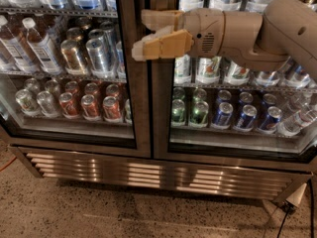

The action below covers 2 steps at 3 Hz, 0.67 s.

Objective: Open left fridge door

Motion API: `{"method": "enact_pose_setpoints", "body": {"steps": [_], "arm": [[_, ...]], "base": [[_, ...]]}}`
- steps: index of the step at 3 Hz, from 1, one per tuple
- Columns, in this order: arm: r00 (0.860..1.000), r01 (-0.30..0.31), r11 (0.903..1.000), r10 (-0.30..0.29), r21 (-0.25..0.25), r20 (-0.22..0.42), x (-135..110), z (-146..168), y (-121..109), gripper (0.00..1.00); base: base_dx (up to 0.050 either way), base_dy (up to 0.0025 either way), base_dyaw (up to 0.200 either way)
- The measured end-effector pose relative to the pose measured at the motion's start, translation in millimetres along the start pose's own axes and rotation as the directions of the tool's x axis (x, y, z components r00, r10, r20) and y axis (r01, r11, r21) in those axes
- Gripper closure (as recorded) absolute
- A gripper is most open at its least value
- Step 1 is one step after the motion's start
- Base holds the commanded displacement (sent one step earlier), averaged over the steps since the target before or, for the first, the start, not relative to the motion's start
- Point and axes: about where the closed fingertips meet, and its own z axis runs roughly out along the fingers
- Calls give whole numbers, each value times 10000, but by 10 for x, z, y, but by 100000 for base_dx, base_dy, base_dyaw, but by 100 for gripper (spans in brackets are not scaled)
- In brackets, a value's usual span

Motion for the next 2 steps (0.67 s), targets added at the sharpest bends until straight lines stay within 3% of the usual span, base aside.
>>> {"method": "enact_pose_setpoints", "body": {"steps": [1,2], "arm": [[9990,-438,9990,439,30,-126,213,4,-34,0],[9997,-257,9997,257,40,7,58,39,-1,0]], "base": [[0,0,0],[0,0,0]]}}
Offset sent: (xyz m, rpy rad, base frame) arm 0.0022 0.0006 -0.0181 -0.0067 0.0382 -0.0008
